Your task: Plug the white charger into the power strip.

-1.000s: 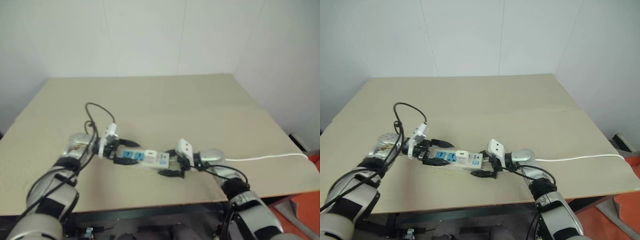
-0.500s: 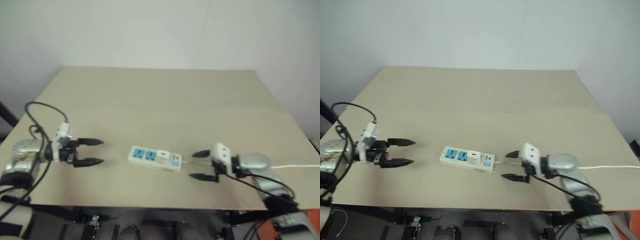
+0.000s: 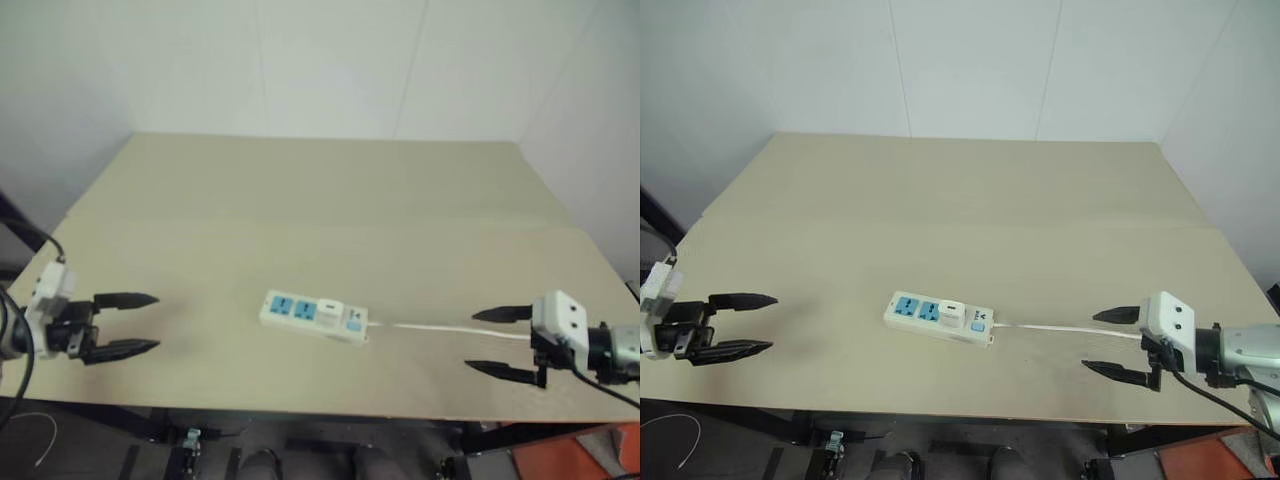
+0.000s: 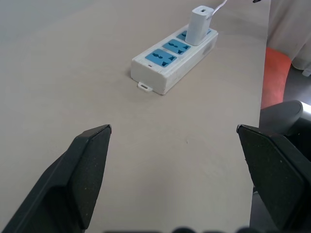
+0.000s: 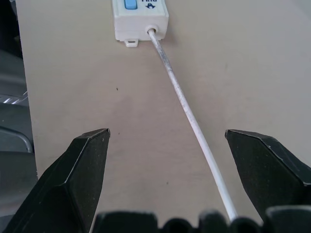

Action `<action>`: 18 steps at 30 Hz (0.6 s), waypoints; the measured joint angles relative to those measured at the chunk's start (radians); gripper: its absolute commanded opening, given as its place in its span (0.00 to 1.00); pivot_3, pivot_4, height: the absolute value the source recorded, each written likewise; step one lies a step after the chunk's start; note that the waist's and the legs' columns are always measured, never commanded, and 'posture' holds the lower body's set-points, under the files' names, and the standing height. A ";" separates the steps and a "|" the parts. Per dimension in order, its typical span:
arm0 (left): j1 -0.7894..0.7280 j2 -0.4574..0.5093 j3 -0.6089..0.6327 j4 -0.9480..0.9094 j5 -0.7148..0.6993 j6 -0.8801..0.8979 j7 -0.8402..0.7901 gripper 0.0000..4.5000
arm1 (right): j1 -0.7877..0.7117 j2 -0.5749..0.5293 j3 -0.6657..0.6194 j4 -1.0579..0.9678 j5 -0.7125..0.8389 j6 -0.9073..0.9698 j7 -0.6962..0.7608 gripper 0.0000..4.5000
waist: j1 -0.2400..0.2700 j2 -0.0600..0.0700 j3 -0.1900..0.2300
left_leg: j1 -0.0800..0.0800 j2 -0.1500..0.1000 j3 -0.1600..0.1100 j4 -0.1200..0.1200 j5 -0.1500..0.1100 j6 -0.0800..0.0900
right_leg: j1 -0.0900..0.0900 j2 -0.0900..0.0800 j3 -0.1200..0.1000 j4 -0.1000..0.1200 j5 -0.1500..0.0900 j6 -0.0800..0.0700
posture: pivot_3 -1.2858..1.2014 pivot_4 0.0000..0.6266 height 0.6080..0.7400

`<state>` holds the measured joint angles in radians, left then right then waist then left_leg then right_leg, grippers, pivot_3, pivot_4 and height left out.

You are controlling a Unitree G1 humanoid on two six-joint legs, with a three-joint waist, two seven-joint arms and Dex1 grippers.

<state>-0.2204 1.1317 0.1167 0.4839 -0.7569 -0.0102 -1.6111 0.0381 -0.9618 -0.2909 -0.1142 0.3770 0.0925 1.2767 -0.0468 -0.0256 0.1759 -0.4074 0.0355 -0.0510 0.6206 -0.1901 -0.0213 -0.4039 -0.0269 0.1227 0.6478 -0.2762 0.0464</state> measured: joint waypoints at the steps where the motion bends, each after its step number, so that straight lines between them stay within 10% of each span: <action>1: 0.001 -0.009 0.011 -0.010 0.011 0.010 0.000 1.00 | 0.009 0.000 -0.003 -0.008 0.000 0.003 -0.005 0.99 | 0.000 0.000 0.000 | 0.000 0.000 0.000 0.000 0.000 0.000 | 0.000 0.000 0.000 0.000 0.000 0.000 | 0.52 0.24 1.00; 18: -0.019 -0.107 0.083 -0.079 0.110 0.094 0.013 1.00 | 0.135 0.000 -0.095 -0.087 0.026 0.040 -0.059 0.99 | 0.000 0.000 0.000 | -0.001 0.000 0.000 0.003 0.000 0.000 | 0.001 0.000 0.000 0.000 0.001 0.001 | 0.52 0.24 1.00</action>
<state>-0.2396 1.0249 0.2000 0.4052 -0.6472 0.0834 -1.5978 0.1732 -0.9614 -0.3855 -0.2014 0.4029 0.1322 1.2173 -0.0466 -0.0258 0.1758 -0.4083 0.0352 -0.0510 0.6234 -0.1902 -0.0212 -0.4025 -0.0266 0.1231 0.6480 -0.2754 0.0476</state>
